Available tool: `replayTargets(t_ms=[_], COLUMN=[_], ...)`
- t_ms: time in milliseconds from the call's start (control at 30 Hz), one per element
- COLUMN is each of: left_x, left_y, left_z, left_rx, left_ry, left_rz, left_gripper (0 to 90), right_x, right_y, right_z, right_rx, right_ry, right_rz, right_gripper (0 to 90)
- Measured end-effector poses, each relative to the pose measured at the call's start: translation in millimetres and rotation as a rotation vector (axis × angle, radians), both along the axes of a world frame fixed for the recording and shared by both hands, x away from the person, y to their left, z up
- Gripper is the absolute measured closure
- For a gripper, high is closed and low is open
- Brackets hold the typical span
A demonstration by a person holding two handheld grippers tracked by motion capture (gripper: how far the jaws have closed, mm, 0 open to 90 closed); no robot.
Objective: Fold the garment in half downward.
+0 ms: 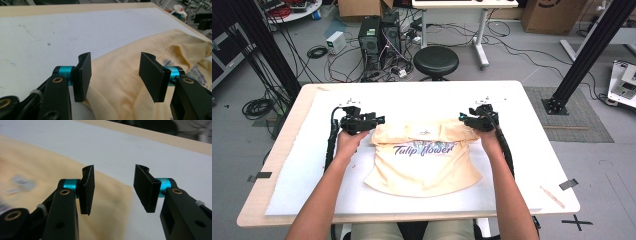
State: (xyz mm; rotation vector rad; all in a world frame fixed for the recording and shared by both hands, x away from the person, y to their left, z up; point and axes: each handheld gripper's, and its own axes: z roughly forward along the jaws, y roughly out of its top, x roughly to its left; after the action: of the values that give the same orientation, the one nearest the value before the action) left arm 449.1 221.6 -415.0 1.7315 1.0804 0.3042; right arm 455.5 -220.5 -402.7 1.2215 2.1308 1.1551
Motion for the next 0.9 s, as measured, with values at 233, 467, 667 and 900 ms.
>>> replayTargets(t_ms=[233,467,667,900], left_x=[-8.8,-17.9,-33.6,-49.3], left_y=[3.3,10.5,16.6,24.4], left_z=[1.8,4.1,6.7,1.9], left_rx=[-0.051,-0.057,-0.062,-0.056], left_ry=[0.004,-0.004,-0.026,-0.02], left_rz=[0.005,0.01,0.013,0.02], left_gripper=[34.9,32.7,33.0,34.4], right_x=[-3.4,-12.7,-69.9,-96.0], right_y=[44.9,55.6,42.6,21.8], right_z=[-6.8,-14.3,-8.0,-21.8], right_rx=[-0.08,-0.164,-0.114,-0.166], right_ry=[0.095,0.132,0.037,0.082], right_rz=[0.178,0.249,0.434,0.431], right_gripper=[52.5,85.5,85.6,69.1])
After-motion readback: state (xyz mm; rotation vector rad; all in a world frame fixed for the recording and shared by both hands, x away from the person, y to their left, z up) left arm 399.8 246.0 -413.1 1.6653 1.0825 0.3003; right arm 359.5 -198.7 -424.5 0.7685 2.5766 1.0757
